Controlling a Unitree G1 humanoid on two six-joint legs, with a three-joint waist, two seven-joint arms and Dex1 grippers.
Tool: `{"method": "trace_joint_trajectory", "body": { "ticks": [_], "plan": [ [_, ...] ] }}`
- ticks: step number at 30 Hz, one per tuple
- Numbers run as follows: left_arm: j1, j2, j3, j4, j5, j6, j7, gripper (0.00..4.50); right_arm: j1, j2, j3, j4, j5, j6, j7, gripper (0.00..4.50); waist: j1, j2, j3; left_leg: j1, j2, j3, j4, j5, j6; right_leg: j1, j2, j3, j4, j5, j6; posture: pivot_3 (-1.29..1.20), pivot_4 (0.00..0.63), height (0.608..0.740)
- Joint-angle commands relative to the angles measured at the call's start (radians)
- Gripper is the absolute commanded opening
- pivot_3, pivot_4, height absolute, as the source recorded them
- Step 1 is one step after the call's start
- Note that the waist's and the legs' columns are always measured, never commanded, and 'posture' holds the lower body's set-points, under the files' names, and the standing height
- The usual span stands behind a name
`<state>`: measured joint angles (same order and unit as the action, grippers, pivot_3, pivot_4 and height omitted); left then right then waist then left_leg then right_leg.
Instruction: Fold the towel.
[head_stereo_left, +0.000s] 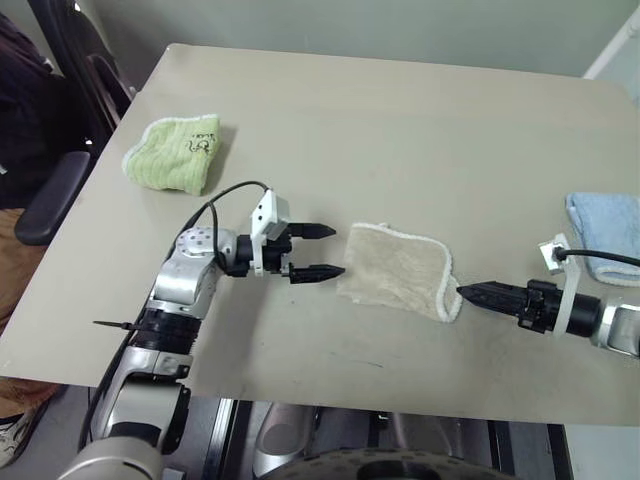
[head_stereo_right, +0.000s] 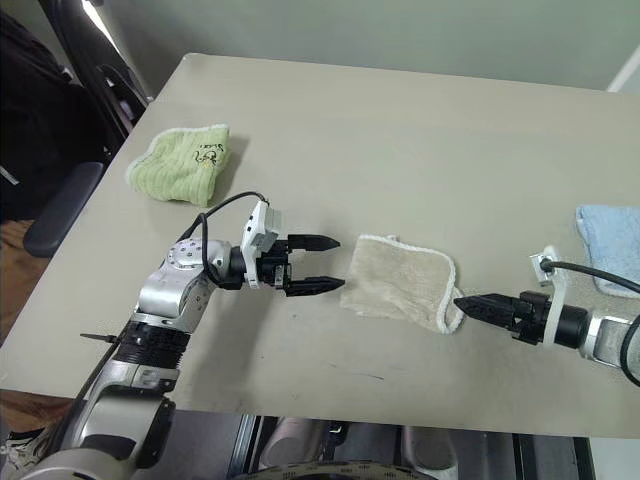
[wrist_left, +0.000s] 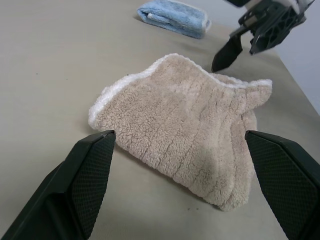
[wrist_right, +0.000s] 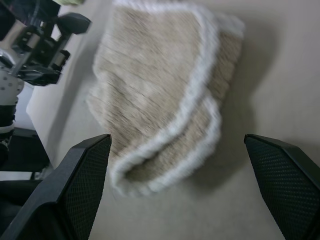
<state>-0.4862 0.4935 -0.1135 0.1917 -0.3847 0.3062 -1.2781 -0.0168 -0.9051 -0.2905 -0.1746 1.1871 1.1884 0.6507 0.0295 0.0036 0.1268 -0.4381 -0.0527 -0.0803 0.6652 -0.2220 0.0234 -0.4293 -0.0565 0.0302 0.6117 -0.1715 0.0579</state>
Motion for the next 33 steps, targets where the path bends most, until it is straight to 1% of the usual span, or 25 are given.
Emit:
{"method": "trace_joint_trajectory", "body": {
  "ticks": [1, 9, 12, 14, 17, 21, 28, 31, 33],
  "plan": [
    [0.019, 0.004, 0.004, -0.063, 0.003, -0.012, 0.022, 4.49, -0.048, 0.031, 0.045, 0.046, -0.047, -0.006, 0.036, 4.5, 0.0, 0.0, 0.0, 0.0, 0.0, 0.0, 0.0, 0.0, 0.0, 0.0, 0.0, 0.0, 0.0, 0.0, 0.0, 0.0, 0.15, 0.733],
    [0.034, -0.001, -0.004, -0.147, 0.001, 0.04, 0.087, 4.49, -0.194, 0.185, 0.126, 0.157, -0.112, 0.013, 0.037, 4.5, -0.024, -0.001, 0.0, 0.002, 0.001, 0.0, 0.0, 0.004, 0.004, 0.0, 0.001, 0.0, 0.0, 0.005, -0.002, 0.0, 0.15, 0.733],
    [0.034, -0.009, -0.009, -0.178, -0.015, 0.068, 0.102, 4.49, -0.222, 0.225, 0.154, 0.166, -0.132, 0.027, 0.049, 4.5, -0.031, -0.001, 0.0, 0.004, 0.003, 0.0, 0.0, 0.004, 0.007, 0.001, 0.002, 0.0, 0.0, 0.005, -0.001, 0.0, 0.15, 0.733],
    [0.034, -0.009, -0.008, -0.19, -0.025, 0.084, 0.107, 4.49, -0.239, 0.245, 0.166, 0.162, -0.134, 0.043, 0.057, 4.5, -0.034, -0.001, 0.0, 0.004, 0.004, 0.0, 0.0, 0.004, 0.007, 0.001, 0.003, 0.0, 0.001, 0.007, -0.004, 0.0, 0.15, 0.733],
    [0.035, -0.002, -0.008, -0.202, -0.023, 0.095, 0.113, 4.49, -0.261, 0.258, 0.178, 0.155, -0.13, 0.074, 0.068, 4.5, -0.034, -0.001, 0.0, 0.004, 0.006, 0.0, 0.0, 0.004, 0.006, 0.0, 0.005, 0.0, 0.001, 0.008, -0.008, 0.0, 0.15, 0.733],
    [0.032, 0.003, -0.007, -0.218, -0.022, 0.104, 0.123, 4.49, -0.29, 0.264, 0.21, 0.165, -0.149, 0.096, 0.093, 4.5, -0.032, -0.001, 0.0, 0.003, 0.012, 0.001, 0.0, 0.005, -0.001, -0.001, 0.008, -0.002, 0.001, 0.007, -0.012, 0.0, 0.15, 0.733],
    [0.021, -0.009, -0.014, -0.237, -0.022, 0.118, 0.148, 4.49, -0.338, 0.328, 0.231, 0.215, -0.187, 0.116, 0.089, 4.5, -0.036, -0.001, 0.0, 0.004, 0.019, 0.0, 0.0, 0.004, -0.009, -0.002, 0.016, -0.001, 0.002, 0.007, -0.019, 0.0, 0.15, 0.733],
    [0.02, -0.011, -0.017, -0.227, -0.015, 0.106, 0.152, 4.5, -0.347, 0.357, 0.215, 0.234, -0.2, 0.11, 0.076, 3.94, -0.037, -0.001, 0.0, 0.008, 0.02, 0.0, -0.001, 0.003, -0.011, -0.002, 0.018, -0.001, 0.006, 0.006, -0.022, 0.0, 0.15, 0.733],
    [0.018, -0.012, -0.018, -0.218, -0.012, 0.098, 0.152, 4.5, -0.346, 0.356, 0.215, 0.236, -0.211, 0.111, 0.086, 3.29, -0.035, -0.001, 0.0, 0.008, 0.02, 0.0, -0.002, 0.002, -0.008, -0.003, 0.018, -0.001, 0.007, 0.006, -0.023, 0.0, 0.15, 0.733]
  ]
}}
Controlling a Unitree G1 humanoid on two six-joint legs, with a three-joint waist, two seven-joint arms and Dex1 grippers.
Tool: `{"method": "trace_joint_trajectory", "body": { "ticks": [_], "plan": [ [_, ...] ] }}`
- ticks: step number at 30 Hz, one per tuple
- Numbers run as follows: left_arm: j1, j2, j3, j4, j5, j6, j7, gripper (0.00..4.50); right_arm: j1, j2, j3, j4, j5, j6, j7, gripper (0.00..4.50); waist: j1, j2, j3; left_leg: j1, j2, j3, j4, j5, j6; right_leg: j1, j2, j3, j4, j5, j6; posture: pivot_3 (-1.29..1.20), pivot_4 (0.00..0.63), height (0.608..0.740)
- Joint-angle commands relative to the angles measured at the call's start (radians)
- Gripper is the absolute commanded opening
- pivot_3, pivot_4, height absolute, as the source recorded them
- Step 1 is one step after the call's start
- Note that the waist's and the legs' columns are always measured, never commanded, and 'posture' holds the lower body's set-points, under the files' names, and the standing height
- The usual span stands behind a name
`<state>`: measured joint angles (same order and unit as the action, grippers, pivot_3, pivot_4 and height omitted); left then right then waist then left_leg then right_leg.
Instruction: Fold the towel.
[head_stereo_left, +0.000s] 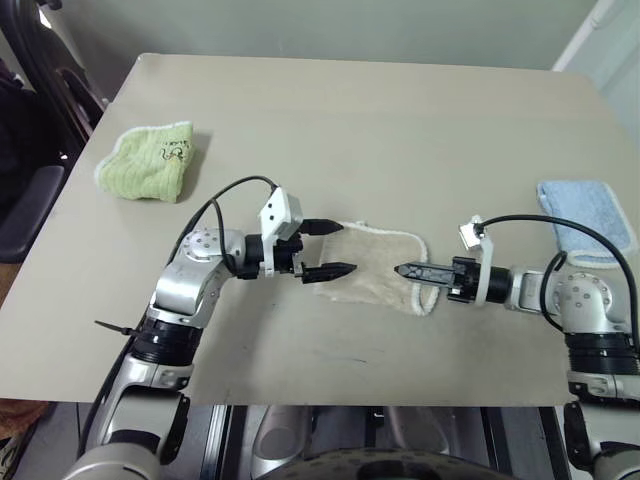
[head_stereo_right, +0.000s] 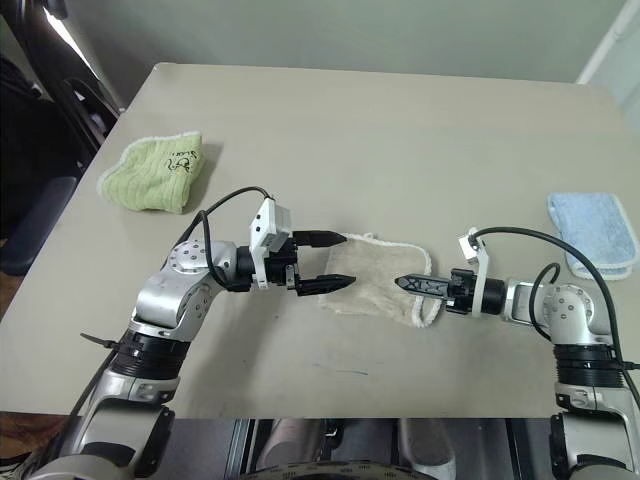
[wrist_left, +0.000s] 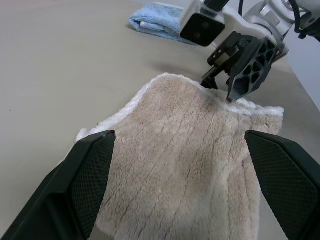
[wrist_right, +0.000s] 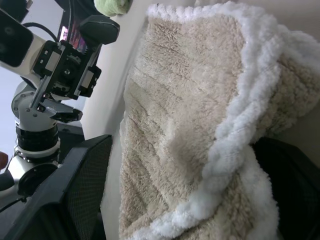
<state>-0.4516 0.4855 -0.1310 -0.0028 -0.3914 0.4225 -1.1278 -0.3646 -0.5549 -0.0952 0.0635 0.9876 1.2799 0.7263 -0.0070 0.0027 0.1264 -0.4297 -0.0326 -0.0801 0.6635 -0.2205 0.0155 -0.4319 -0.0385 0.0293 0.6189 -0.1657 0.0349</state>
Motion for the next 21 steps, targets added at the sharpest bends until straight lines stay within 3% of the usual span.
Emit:
{"method": "trace_joint_trajectory", "body": {
  "ticks": [1, 5, 10, 14, 21],
  "plan": [
    [-0.017, -0.003, -0.001, -0.018, -0.001, -0.025, 0.0, 4.5, 0.005, 0.005, 0.022, -0.004, -0.017, 0.019, 0.014, 2.95, 0.002, 0.0, 0.0, 0.0, 0.0, 0.0, 0.0, -0.002, 0.004, 0.0, 0.0, 0.0, 0.001, 0.0, 0.0, 0.0, 0.15, 0.733],
    [-0.017, -0.006, -0.004, 0.015, 0.01, -0.055, -0.01, 4.5, 0.021, 0.002, 0.018, -0.025, -0.015, 0.03, 0.021, 1.51, 0.007, 0.0, 0.0, 0.0, 0.0, 0.0, 0.0, -0.002, 0.003, 0.0, 0.0, 0.0, 0.001, 0.0, -0.001, 0.0, 0.15, 0.733],
    [-0.014, -0.016, -0.009, 0.07, 0.02, -0.108, -0.026, 4.5, 0.023, 0.014, -0.013, -0.046, 0.005, 0.057, 0.016, 0.05, 0.007, 0.0, 0.0, 0.001, 0.0, 0.0, 0.001, -0.002, 0.003, 0.001, 0.0, 0.0, 0.001, -0.001, -0.001, 0.0, 0.15, 0.733],
    [-0.019, -0.03, -0.008, 0.099, 0.025, -0.129, -0.032, 4.5, 0.027, 0.024, -0.044, -0.063, 0.02, 0.074, 0.005, 0.02, 0.007, 0.0, 0.0, 0.001, 0.0, 0.0, 0.001, -0.002, 0.003, 0.001, 0.0, 0.0, 0.001, -0.001, -0.001, 0.0, 0.15, 0.733],
    [-0.057, -0.053, 0.014, 0.182, 0.014, -0.144, -0.045, 4.5, -0.007, 0.072, -0.296, -0.185, 0.223, 0.152, -0.167, 0.02, 0.013, 0.001, 0.0, -0.004, 0.0, 0.0, 0.001, 0.0, 0.0, -0.003, 0.0, 0.0, 0.002, -0.001, -0.002, 0.0, 0.15, 0.733]
  ]
}}
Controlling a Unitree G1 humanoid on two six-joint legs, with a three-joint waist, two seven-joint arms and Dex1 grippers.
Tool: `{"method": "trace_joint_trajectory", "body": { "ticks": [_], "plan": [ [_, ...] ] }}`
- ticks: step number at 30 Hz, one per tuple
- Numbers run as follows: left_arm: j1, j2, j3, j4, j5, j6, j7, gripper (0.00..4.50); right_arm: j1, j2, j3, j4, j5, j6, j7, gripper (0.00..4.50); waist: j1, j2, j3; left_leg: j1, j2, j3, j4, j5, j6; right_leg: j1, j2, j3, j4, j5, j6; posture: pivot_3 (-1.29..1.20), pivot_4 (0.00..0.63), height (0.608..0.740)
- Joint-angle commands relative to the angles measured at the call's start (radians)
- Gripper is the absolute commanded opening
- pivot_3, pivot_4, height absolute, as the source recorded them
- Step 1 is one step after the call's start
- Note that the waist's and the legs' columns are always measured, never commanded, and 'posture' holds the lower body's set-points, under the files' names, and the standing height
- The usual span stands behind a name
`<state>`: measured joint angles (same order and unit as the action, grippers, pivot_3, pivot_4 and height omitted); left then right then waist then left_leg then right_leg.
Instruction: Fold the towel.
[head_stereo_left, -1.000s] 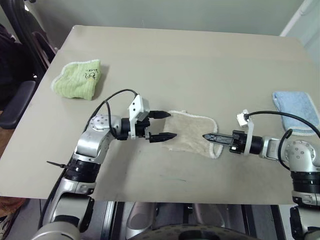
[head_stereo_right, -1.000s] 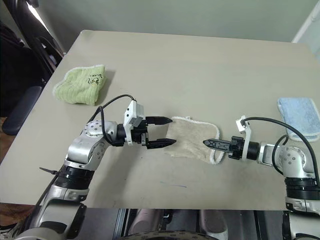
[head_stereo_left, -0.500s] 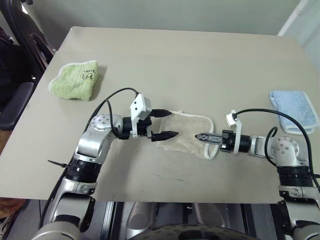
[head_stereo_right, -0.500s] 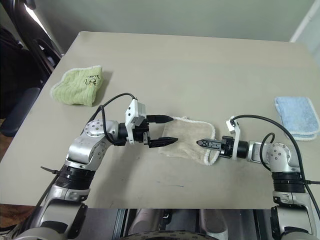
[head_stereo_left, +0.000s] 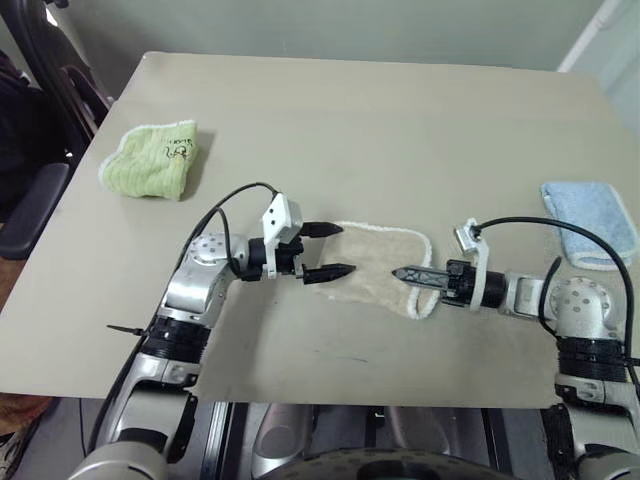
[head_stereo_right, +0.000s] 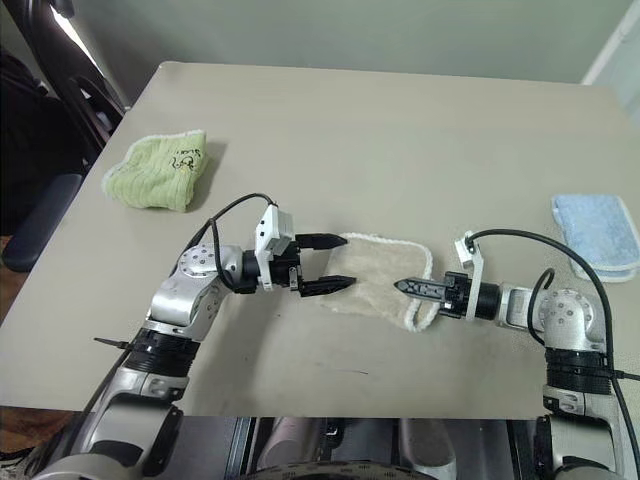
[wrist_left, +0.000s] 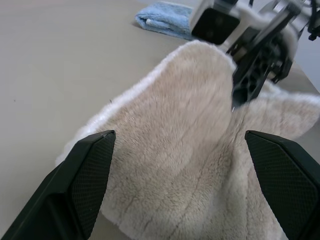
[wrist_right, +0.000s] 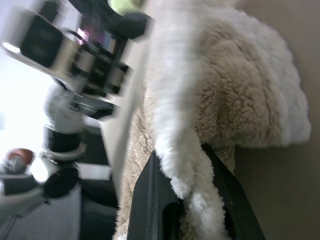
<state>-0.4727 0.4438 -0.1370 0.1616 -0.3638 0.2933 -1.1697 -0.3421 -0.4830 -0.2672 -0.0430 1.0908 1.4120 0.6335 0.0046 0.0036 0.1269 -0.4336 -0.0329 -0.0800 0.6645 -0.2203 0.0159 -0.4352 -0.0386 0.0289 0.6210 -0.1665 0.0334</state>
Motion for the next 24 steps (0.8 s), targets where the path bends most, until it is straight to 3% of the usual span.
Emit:
{"method": "trace_joint_trajectory", "body": {
  "ticks": [1, 6, 11, 18, 24],
  "plan": [
    [-0.048, -0.018, 0.03, 0.033, -0.022, -0.01, 0.002, 4.5, -0.034, -0.002, -0.168, -0.092, 0.166, 0.021, -0.113, 0.02, 0.004, 0.0, 0.0, -0.001, 0.0, 0.0, 0.0, 0.002, -0.003, -0.001, 0.0, 0.0, 0.0, 0.0, 0.0, 0.0, 0.15, 0.733],
    [-0.111, -0.107, 0.115, 0.127, -0.114, 0.105, 0.084, 4.5, 0.008, -0.062, -0.352, -0.151, 0.349, -0.038, -0.321, 0.02, 0.026, 0.0, 0.0, -0.002, 0.0, 0.0, 0.0, 0.002, -0.004, 0.0, -0.001, 0.0, 0.0, 0.0, 0.001, 0.0, 0.15, 0.733],
    [-0.098, -0.144, 0.087, 0.148, -0.078, 0.079, 0.079, 4.5, 0.084, -0.132, -0.501, -0.164, 0.492, -0.193, -0.523, 0.02, 0.032, 0.0, 0.0, -0.003, -0.001, 0.001, 0.001, -0.001, -0.002, -0.001, -0.002, 0.0, -0.001, 0.0, 0.009, 0.0, 0.15, 0.733],
    [-0.125, -0.188, 0.06, 0.178, -0.035, 0.012, 0.08, 4.5, 0.079, -0.154, -0.603, -0.08, 0.438, -0.453, -0.705, 0.02, 0.029, 0.0, 0.0, -0.002, -0.001, 0.002, 0.001, -0.004, 0.004, 0.0, -0.002, 0.001, -0.001, 0.001, 0.016, 0.0, 0.15, 0.733],
    [-0.123, -0.201, 0.048, 0.155, -0.034, 0.008, 0.075, 4.5, 0.068, -0.184, -0.61, 0.019, 0.35, -0.581, -0.691, 0.02, 0.029, 0.001, 0.001, -0.002, -0.002, 0.002, 0.002, -0.007, 0.012, 0.0, -0.003, 0.001, -0.002, 0.002, 0.018, 0.0, 0.15, 0.733]
  ]
}}
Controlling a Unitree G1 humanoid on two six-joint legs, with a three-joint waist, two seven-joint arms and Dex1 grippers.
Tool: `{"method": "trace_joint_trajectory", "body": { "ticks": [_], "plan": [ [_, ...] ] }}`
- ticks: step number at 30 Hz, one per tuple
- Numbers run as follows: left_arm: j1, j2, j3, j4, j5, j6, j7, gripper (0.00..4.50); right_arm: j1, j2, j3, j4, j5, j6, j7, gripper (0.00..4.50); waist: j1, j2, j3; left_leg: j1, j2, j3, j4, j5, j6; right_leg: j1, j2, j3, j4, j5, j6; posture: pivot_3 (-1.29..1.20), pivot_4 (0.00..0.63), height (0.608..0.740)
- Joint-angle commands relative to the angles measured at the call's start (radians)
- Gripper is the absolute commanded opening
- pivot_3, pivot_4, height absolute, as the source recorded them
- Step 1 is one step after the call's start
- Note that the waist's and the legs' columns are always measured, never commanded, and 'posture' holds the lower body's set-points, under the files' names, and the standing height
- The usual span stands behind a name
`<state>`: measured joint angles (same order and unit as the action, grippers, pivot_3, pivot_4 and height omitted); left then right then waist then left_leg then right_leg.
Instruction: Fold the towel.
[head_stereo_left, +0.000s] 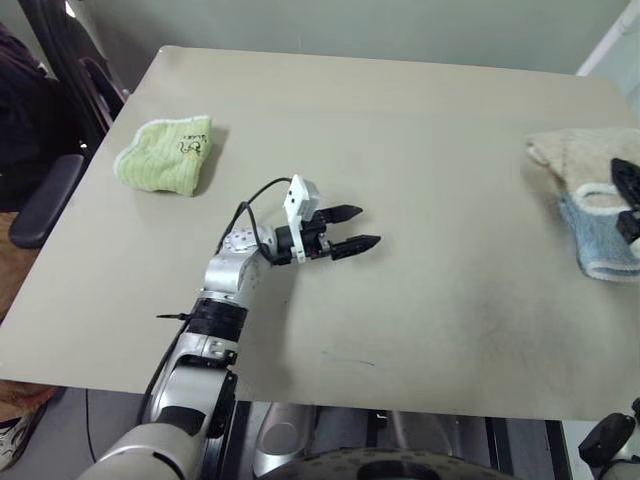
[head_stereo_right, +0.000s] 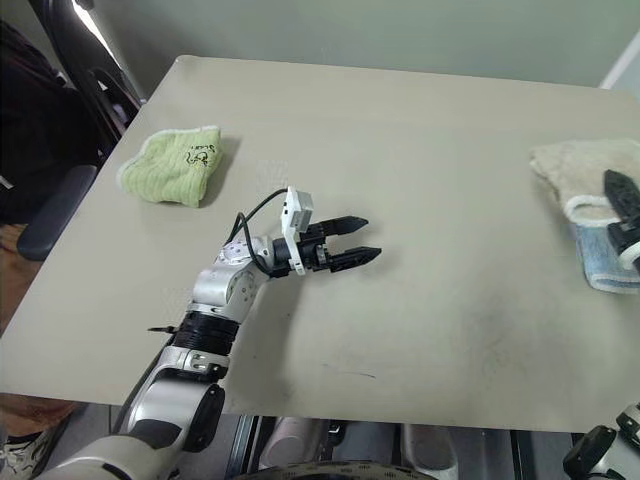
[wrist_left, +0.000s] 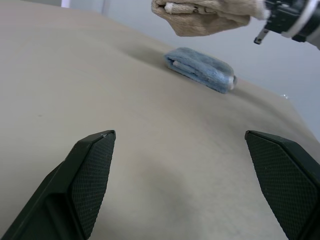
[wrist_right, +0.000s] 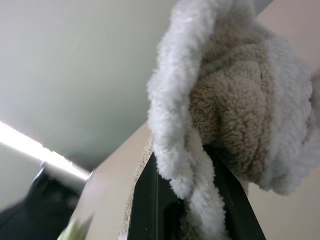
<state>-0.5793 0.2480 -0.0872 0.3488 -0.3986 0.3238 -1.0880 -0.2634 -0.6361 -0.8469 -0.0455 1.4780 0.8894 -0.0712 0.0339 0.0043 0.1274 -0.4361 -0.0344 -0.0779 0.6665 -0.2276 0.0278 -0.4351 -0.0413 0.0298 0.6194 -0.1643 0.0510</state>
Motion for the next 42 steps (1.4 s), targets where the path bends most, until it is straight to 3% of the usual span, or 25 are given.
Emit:
{"method": "trace_joint_trajectory", "body": {
  "ticks": [1, 8, 15, 29, 33, 42],
  "plan": [
    [-0.012, -0.006, -0.006, -0.039, 0.006, -0.028, -0.005, 4.5, -0.004, -0.039, -0.027, 0.05, -0.068, -0.076, 0.027, 0.02, 0.0, 0.0, 0.0, 0.0, 0.0, 0.0, 0.0, 0.0, 0.0, 0.0, 0.0, 0.0, 0.0, 0.0, 0.0, 0.0, 0.15, 0.733],
    [0.024, 0.002, -0.015, -0.101, 0.008, -0.015, 0.009, 4.5, 0.049, -0.051, -0.03, 0.223, -0.228, -0.164, 0.107, 0.02, 0.002, 0.001, 0.0, 0.0, 0.0, 0.0, 0.0, 0.0, 0.002, 0.001, 0.0, 0.0, -0.001, 0.0, 0.001, 0.0, 0.15, 0.733],
    [0.028, 0.017, -0.009, -0.127, 0.004, 0.006, 0.015, 4.5, 0.051, -0.075, -0.056, 0.326, -0.272, -0.174, 0.16, 0.02, 0.001, 0.005, 0.0, 0.0, 0.0, 0.001, 0.0, 0.0, 0.002, 0.001, -0.001, 0.0, -0.001, 0.001, 0.001, 0.0, 0.15, 0.733],
    [0.031, 0.021, -0.018, -0.129, 0.01, 0.006, 0.025, 4.5, 0.084, -0.064, -0.049, 0.334, -0.319, -0.147, 0.17, 0.02, 0.001, 0.007, 0.0, 0.0, 0.0, 0.001, 0.001, 0.0, 0.003, 0.002, -0.001, 0.0, -0.001, 0.002, 0.0, 0.0, 0.15, 0.733],
    [0.023, 0.019, -0.015, -0.126, 0.007, 0.009, 0.028, 4.5, 0.083, -0.051, -0.031, 0.307, -0.334, -0.139, 0.187, 1.19, 0.0, 0.007, 0.0, 0.0, 0.0, 0.001, 0.001, 0.0, 0.003, 0.002, -0.001, 0.0, -0.001, 0.002, 0.0, 0.0, 0.15, 0.733],
    [0.022, 0.025, -0.014, -0.12, 0.008, 0.01, 0.024, 4.5, 0.135, -0.031, -0.119, 0.24, -0.245, -0.068, 0.149, 4.31, 0.002, 0.007, 0.0, 0.0, 0.0, 0.001, 0.001, 0.0, 0.003, 0.002, -0.001, 0.0, -0.001, 0.002, 0.0, 0.0, 0.15, 0.733]
  ]
}}
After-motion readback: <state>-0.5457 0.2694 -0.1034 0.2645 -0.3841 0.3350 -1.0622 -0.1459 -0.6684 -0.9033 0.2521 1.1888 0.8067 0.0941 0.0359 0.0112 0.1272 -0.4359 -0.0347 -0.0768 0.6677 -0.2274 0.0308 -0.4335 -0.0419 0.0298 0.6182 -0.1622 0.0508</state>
